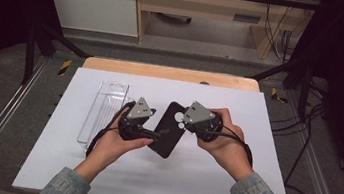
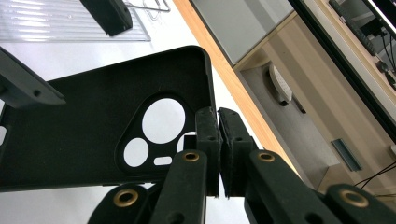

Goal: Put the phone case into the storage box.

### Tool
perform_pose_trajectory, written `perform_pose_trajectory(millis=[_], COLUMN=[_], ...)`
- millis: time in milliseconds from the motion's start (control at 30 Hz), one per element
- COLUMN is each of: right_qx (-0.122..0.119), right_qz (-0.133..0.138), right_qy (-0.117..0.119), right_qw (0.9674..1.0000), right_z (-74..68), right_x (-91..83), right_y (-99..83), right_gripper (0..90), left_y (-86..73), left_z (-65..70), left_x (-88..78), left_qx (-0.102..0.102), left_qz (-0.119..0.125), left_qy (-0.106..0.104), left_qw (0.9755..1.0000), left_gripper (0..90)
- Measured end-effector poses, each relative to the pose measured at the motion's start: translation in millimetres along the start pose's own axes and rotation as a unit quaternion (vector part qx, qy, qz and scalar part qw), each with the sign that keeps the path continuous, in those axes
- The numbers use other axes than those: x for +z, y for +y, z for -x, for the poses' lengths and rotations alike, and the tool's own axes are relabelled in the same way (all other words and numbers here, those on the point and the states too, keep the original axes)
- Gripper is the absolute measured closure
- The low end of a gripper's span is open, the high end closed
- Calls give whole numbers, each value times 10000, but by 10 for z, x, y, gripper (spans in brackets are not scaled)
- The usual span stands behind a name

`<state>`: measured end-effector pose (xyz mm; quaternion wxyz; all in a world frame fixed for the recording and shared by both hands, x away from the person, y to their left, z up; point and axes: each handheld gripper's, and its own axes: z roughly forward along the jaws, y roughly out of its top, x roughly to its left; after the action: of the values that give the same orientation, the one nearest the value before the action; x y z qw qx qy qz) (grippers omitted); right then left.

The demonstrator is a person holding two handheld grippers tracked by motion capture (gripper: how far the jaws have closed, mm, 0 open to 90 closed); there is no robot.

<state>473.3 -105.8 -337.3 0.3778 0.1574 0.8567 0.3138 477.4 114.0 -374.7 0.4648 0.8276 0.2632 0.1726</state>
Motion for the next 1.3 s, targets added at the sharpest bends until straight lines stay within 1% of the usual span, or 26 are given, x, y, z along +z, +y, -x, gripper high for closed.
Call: perform_pose_trajectory(millis=[33, 67, 100, 133, 167, 200, 233, 267, 300, 333, 367, 500, 567, 767, 833, 867, 900, 967, 1033, 1067, 1133, 1167, 1200, 1300], right_qx=[0, -11, -22, -69, -85, -85, -95, -95, -84, -84, -75, -105, -119, -148, -145, -144, -157, -147, -156, -156, -147, -143, -143, -140], right_qz=[0, -4, -17, -17, 0, 0, 2, 2, 20, 20, 39, 39, 42, 42, 41, 40, 30, 36, 40, 40, 37, 45, 45, 42], right_qy=[0, -1, 2, -12, -14, -14, -7, -7, -6, -6, 24, 14, 19, -1, -1, -1, -4, 0, 6, 6, 1, 3, 3, 7], right_qw=[10000, 10000, 10000, 10000, 10000, 10000, 10000, 10000, 10000, 10000, 10000, 9999, 9999, 9999, 9999, 9999, 9999, 9999, 9999, 9999, 9999, 9999, 9999, 9999], right_z=[0, -7, -18, -27, -38, -38, -52, -52, -67, -67, -77, -90, -92, -88, -87, -86, -83, -81, -80, -80, -87, -91, -91, -93], right_x=[0, 1, 0, -4, -6, -6, -4, -4, 2, 2, 2, -5, -10, -16, -16, -14, -14, -15, -16, -16, -18, -19, -19, -19], right_y=[0, 1, 3, 6, 9, 9, 11, 11, 13, 13, 17, 24, 29, 29, 27, 24, 20, 20, 23, 23, 29, 34, 34, 36], right_gripper=[881, 882, 882, 882, 881, 881, 881, 881, 882, 882, 882, 882, 882, 881, 882, 881, 881, 882, 881, 881, 881, 882, 882, 881], left_y=[-7, -16, -25, -27, -32, -35, -37, -39, -40, -40, -47, -58, -64, -82, -85, -87, -88, -89, -91, -92, -91, -91, -91, -95], left_z=[-1, -7, -15, -17, -22, -27, -30, -36, -40, -44, -58, -70, -71, -62, -67, -70, -75, -81, -87, -89, -91, -95, -99, -111], left_x=[9, 19, 28, 31, 36, 39, 42, 45, 47, 49, 59, 69, 73, 92, 93, 90, 88, 82, 79, 79, 75, 74, 72, 65], left_qx=[5, -22, -103, -135, -182, -210, -231, -254, -275, -298, -319, -321, -324, -308, -292, -321, -347, -332, -339, -350, -345, -364, -367, -404], left_qz=[-14, -32, -26, -27, -41, -49, -48, -44, -34, -29, -60, -117, -137, -183, -203, -197, -186, -174, -174, -178, -178, -178, -178, -164], left_qy=[7, 32, 26, 25, 18, 16, 2, -43, -81, -112, -168, -166, -190, -267, -257, -224, -221, -217, -249, -257, -230, -218, -208, -210], left_qw=[10000, 10000, 9999, 9999, 9998, 9998, 9997, 9997, 9996, 9995, 9993, 9993, 9992, 9990, 9990, 9990, 9990, 9991, 9990, 9989, 9990, 9989, 9990, 9988], left_gripper=[210, 233, 247, 265, 299, 299, 343, 343, 421, 421, 442, 467, 500, 551, 562, 579, 599, 613, 647, 647, 673, 702, 702, 741])
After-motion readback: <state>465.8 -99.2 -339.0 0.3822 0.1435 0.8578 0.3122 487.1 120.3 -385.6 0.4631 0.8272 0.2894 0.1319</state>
